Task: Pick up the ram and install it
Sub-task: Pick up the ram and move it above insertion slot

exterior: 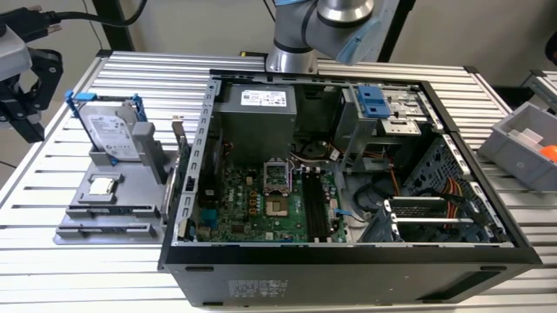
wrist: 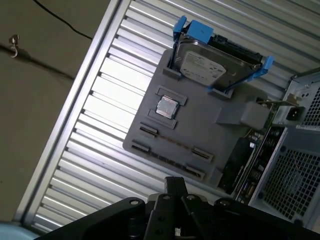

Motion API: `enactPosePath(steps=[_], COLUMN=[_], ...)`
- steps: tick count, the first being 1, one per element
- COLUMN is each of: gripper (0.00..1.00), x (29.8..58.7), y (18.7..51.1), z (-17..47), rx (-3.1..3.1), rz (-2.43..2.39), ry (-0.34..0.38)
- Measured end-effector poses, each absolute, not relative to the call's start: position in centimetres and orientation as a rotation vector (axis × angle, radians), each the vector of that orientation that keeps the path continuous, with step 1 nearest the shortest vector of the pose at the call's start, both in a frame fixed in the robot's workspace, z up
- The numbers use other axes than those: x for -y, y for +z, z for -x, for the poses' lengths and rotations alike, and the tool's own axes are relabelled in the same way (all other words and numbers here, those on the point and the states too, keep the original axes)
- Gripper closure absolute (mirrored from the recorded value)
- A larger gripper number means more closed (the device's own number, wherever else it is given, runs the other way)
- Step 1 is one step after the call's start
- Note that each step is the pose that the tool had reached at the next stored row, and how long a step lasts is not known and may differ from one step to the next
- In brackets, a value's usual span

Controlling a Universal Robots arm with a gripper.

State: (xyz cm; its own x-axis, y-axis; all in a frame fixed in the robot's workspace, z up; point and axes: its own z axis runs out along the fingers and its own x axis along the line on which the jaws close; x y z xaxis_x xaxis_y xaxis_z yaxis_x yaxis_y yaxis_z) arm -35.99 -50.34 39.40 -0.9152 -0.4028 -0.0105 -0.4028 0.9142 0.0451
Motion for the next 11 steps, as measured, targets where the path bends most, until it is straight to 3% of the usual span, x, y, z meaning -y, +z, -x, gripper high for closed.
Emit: enactPosePath(steps=[11], gripper=[1.0], x=[50.31], y=[39.4], z=[35.99], rx=[-3.062], rz=[0.702], ry=[0.07])
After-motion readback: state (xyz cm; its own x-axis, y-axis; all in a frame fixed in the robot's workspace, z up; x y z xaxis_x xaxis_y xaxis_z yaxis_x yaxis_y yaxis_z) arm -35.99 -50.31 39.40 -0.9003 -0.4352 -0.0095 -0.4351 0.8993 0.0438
